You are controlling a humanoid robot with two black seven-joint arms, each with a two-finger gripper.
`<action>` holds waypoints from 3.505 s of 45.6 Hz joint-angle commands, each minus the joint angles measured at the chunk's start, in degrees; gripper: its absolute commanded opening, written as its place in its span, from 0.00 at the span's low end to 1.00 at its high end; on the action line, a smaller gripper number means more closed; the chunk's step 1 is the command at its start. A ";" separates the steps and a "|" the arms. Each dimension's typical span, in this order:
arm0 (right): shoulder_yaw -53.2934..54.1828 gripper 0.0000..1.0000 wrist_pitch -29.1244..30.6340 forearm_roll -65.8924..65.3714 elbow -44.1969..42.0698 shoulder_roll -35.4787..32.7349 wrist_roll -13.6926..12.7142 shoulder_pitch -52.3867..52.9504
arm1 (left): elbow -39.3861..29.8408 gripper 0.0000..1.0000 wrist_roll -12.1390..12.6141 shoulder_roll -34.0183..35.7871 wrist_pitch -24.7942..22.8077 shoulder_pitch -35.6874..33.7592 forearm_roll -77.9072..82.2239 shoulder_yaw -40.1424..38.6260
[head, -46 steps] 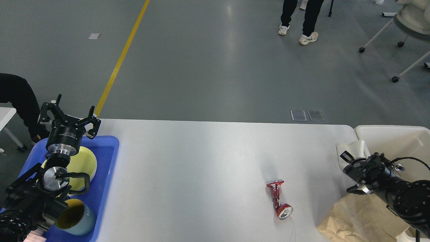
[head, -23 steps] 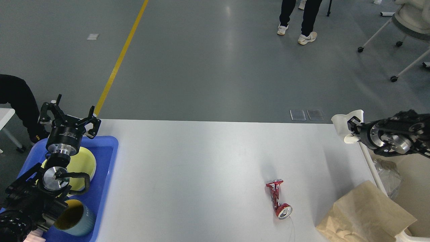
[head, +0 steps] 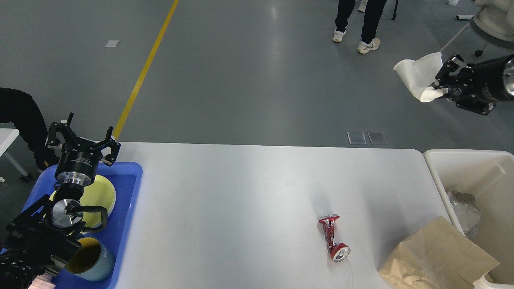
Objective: Tidy desktop
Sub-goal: 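Grasp the white paper cup and lift it up over the bin, then lower the right gripper down to the brown paper bag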
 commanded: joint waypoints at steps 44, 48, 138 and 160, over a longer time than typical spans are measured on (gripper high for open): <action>0.01 1.00 -20.22 0.71 -40.80 16.04 0.12 -54.01 | -0.05 0.97 0.00 0.00 0.00 0.00 0.00 0.00; -0.60 1.00 -20.13 0.62 -39.84 16.74 -0.05 -53.22 | 0.04 0.97 0.00 0.00 0.00 0.00 0.00 0.00; -16.87 1.00 12.05 1.24 -2.47 4.61 -0.05 -32.02 | -0.05 0.97 0.00 0.00 0.00 0.00 0.00 0.00; -7.20 0.94 -0.68 2.11 -5.29 6.37 0.21 -43.10 | -0.05 0.97 0.00 0.00 0.00 0.00 0.00 0.00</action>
